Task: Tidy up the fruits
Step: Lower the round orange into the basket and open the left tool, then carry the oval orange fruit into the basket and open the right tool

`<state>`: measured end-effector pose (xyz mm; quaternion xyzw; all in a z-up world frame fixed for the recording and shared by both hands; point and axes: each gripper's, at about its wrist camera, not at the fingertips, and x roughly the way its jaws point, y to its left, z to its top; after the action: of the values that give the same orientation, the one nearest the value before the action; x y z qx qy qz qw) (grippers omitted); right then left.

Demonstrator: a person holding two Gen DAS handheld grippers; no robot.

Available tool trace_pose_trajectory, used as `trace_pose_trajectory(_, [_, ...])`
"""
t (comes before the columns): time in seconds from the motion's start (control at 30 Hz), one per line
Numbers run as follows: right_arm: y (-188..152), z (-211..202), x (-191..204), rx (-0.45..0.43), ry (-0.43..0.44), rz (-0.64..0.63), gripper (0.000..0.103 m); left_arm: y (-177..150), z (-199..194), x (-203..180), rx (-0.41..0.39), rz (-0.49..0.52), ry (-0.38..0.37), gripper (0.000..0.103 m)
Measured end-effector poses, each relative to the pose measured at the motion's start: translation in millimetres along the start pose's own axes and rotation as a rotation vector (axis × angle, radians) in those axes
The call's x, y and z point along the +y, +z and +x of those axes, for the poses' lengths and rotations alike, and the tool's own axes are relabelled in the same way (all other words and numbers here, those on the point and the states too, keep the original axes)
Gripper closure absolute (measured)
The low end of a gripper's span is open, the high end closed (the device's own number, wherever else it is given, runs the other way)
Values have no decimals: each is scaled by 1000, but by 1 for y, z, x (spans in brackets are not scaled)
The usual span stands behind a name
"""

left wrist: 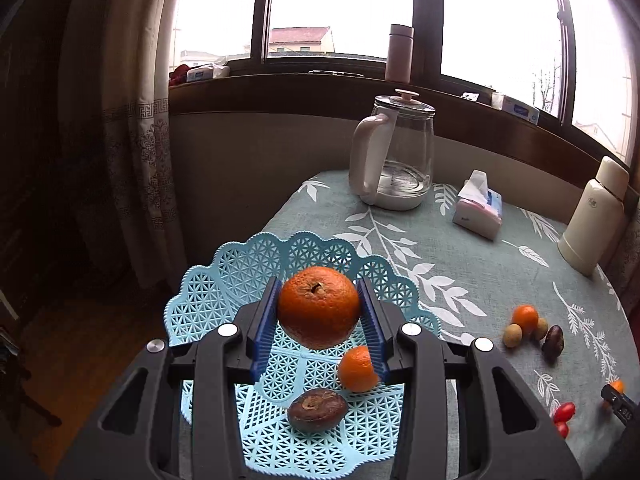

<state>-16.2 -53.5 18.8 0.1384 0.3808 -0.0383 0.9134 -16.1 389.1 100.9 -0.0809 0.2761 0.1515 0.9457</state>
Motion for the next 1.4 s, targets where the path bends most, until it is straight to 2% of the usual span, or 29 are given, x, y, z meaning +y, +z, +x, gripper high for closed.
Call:
trace_pose_trajectory(0.3, [0,0,2,2,-21,-3,58,-13,25,22,65,-26,43,63])
trace_pose_trajectory(0.6, [0,1,3,3,-42,-6,58,-16,30,32,73,-58,54,60])
trace_pose_trajectory(0.63, [0,1,3,3,-44,-6,58,-15,28,33,67,-61,57,53])
trace_pose_trajectory(0.67, [0,1,3,3,-45,-7,58,-14,26,34,55,-65,61,41])
trace_pose_trajectory(0.73, [0,1,4,3,-49,-8,58,-11,20,37,26,-68,71,30])
trace_pose_trajectory(0.93, [0,0,12,14,-18,-7,58,-3,6,48,-16,-84,78,25])
trace_pose_trajectory(1.17, [5,-6,58,7,63,-77,58,-3,-11,64,-55,-84,102,20])
trace_pose_trajectory(1.4, [14,-16,129,-11,179,-189,58,0,-25,89,-78,-105,115,20])
